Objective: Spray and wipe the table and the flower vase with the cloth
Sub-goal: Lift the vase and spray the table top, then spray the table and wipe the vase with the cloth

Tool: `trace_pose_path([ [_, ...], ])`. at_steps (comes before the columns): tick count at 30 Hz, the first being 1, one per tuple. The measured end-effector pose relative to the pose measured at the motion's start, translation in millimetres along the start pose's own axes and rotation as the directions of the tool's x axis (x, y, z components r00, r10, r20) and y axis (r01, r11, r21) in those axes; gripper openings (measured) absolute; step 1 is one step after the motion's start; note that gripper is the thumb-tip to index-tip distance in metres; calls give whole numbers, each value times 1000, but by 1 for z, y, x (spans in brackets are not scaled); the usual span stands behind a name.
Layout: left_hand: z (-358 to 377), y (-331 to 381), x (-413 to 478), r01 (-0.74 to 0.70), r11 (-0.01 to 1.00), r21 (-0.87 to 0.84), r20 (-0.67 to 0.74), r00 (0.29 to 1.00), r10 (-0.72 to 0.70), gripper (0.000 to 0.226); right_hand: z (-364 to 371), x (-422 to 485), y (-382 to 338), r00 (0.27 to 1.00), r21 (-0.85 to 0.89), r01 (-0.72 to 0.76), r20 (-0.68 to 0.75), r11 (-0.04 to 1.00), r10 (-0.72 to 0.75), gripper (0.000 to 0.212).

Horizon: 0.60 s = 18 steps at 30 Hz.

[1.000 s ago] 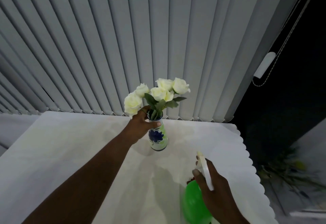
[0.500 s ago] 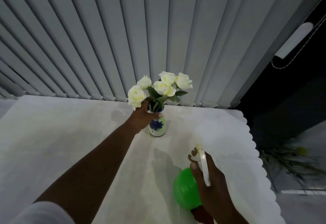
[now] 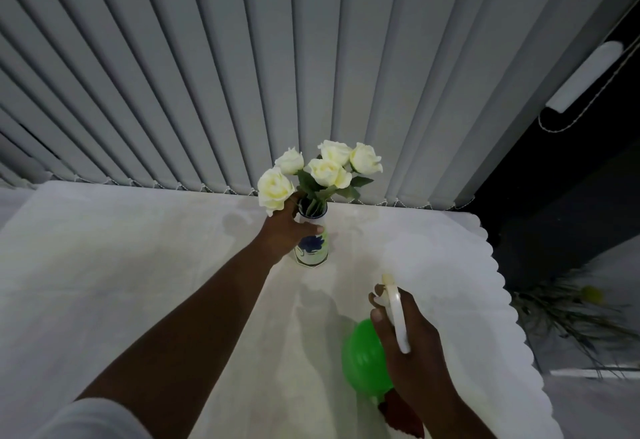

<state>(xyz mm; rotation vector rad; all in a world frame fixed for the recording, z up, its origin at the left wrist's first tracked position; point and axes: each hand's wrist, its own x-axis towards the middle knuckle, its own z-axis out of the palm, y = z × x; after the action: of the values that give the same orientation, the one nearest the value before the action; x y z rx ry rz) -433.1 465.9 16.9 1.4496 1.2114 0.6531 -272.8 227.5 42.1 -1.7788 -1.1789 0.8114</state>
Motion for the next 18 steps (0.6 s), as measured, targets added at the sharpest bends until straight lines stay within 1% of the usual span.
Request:
trace_pose_path([
  [1,0,-3,-5,1,1000,13,-18,1000,-1,80,1,0,-2,1000,-13,3,0,1000,-3,39],
  [3,-2,-10,-21,46,999,-14,-56,997,-46,84,5,0,-5,1000,-27,8,9,1000,-8,24],
  [5,-5,-21,-46,83,995,-57,-87,992,-88,85,12,0,-11,999,-45,27,27,999,-26,19],
  [6,-8,-29,-62,78,996,-43,-83,993,-81,83,16,-1,-15,998,-60,50,32,997,-49,18],
  [9,-17,-57,-115,33,996,77,23,999,-34,78,38,-2,-28,991,-60,127,47,990,-124,15],
  [11,-25,-75,-151,38,990,138,125,991,-55,79,59,-2,-38,987,-49,154,64,987,-150,20],
  [13,-32,-93,-181,8,977,214,175,983,-46,85,83,-4,-47,982,-42,172,86,984,-168,26],
  [15,-41,-108,-206,-5,977,212,135,990,-25,97,111,-6,-58,978,-24,184,108,983,-180,31],
  [17,-52,-117,-225,18,983,185,22,1000,-22,107,142,-10,-70,972,-15,201,130,980,-197,40],
  [18,-57,-121,-231,10,985,170,-41,999,-3,106,158,-12,-77,969,-11,207,144,978,-203,45],
])
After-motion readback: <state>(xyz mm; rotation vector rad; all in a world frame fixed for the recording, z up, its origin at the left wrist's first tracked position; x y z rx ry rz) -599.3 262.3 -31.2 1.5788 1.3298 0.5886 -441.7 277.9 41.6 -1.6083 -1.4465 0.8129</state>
